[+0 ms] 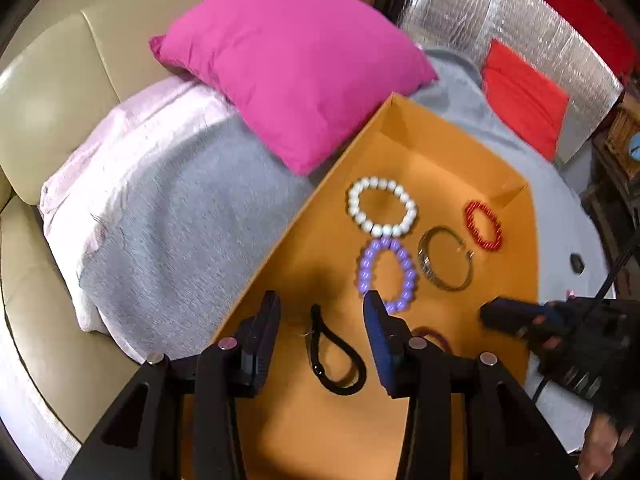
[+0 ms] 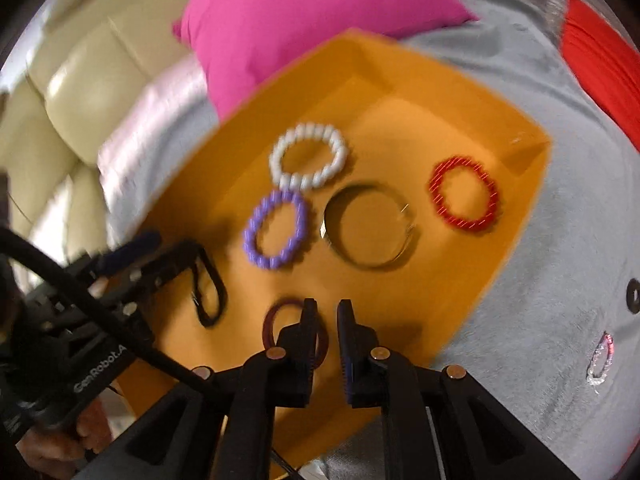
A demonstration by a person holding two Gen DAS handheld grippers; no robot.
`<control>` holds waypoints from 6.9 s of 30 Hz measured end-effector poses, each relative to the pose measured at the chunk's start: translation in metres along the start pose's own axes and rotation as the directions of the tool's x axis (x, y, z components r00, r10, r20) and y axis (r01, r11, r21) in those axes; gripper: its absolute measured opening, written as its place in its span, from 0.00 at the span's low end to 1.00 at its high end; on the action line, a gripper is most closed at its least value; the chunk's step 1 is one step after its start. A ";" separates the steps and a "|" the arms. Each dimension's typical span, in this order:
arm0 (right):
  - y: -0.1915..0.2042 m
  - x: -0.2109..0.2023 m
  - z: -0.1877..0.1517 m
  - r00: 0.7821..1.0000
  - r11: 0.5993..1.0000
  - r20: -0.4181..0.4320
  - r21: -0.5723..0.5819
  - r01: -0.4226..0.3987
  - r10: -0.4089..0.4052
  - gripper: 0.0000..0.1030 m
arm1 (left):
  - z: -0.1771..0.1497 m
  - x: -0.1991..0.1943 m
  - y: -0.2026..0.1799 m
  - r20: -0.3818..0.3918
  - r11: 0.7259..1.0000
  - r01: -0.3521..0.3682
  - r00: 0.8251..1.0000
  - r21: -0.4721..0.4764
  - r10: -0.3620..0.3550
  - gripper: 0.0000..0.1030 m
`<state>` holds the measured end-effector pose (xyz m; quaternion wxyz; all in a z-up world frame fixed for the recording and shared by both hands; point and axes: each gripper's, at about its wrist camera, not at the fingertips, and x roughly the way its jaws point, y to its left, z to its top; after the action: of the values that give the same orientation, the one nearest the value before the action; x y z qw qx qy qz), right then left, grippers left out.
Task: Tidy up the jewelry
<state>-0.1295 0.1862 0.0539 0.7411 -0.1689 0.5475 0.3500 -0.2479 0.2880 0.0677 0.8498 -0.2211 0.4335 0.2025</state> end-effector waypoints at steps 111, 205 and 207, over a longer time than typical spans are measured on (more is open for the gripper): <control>-0.361 -0.095 -0.211 0.953 0.732 0.248 0.680 -0.044 -0.173 0.21 | -0.061 0.097 -0.351 -0.131 0.806 0.371 0.927 0.461 -0.352 0.07; -0.288 -0.083 -0.205 0.955 0.904 0.224 0.419 0.085 -0.194 0.13 | -0.070 0.073 -0.348 0.084 0.762 0.083 0.981 0.642 -0.178 0.08; -0.290 -0.084 -0.205 0.953 0.899 0.227 0.430 0.088 -0.202 0.13 | -0.071 0.071 -0.347 0.093 0.758 0.074 0.980 0.648 -0.176 0.08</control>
<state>-0.0807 -0.1743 0.0231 0.8508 0.0001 0.4905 0.1885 -0.0692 -0.0253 0.0411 0.9154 0.0695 0.3964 0.0008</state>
